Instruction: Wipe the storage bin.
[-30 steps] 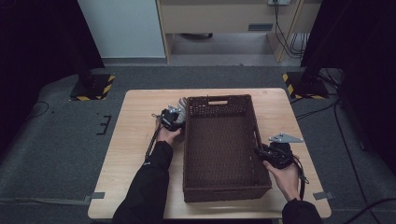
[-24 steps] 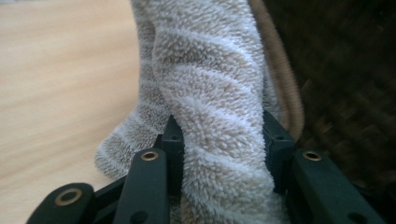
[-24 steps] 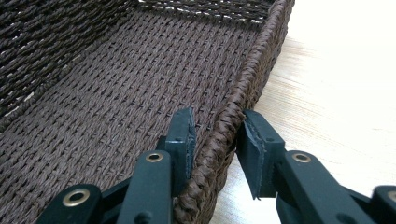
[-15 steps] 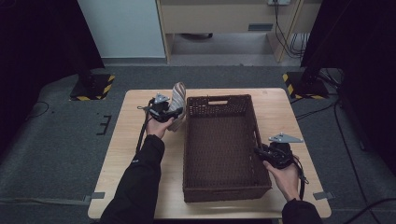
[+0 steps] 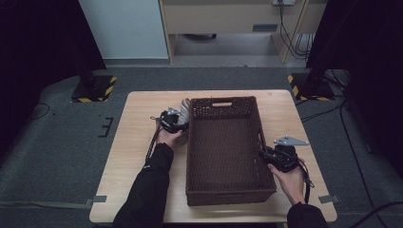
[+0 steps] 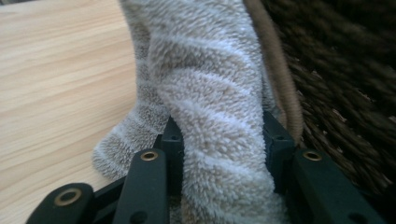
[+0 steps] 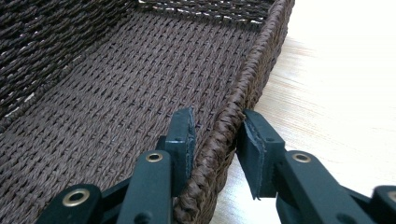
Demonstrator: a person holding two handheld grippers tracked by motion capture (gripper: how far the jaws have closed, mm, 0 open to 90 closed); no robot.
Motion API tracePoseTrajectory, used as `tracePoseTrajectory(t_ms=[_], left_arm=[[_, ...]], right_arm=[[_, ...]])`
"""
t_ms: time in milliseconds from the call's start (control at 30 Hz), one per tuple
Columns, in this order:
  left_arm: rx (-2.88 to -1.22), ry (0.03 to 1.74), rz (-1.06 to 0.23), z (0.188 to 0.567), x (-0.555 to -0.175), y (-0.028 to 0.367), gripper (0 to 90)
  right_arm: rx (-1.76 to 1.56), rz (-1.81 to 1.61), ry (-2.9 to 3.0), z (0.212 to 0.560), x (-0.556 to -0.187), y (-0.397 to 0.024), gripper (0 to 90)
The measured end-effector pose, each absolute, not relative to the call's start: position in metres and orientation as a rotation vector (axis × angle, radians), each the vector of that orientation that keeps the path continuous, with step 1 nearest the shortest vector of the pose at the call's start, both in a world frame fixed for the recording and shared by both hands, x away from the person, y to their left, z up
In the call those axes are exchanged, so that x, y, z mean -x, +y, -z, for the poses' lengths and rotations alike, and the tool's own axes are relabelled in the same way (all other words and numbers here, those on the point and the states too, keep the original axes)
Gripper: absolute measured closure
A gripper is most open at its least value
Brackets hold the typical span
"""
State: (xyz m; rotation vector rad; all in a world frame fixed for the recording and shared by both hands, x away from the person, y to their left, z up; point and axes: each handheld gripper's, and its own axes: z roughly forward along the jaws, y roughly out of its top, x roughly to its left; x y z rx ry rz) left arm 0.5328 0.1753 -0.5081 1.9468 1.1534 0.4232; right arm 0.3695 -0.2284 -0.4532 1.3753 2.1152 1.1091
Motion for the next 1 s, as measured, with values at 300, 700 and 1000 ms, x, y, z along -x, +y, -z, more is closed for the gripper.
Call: tracePoseTrajectory(t_ms=[300, 700, 1000], left_arm=[[-1.860, 1.030, -0.447, 0.451, -0.502, 0.193, 60.2], [-1.999, 1.025, -0.407, 0.494, -0.488, 0.174, 60.1], [-1.975, 1.064, -0.397, 0.498, -0.487, 0.184, 60.0]], right_arm=[[-1.375, -1.107, 2.116, 0.453, -0.369, -0.229, 66.5], [-1.375, -1.104, 2.112, 0.453, -0.369, -0.228, 66.7], [-1.378, -1.105, 2.108, 0.453, -0.369, -0.228, 66.7]])
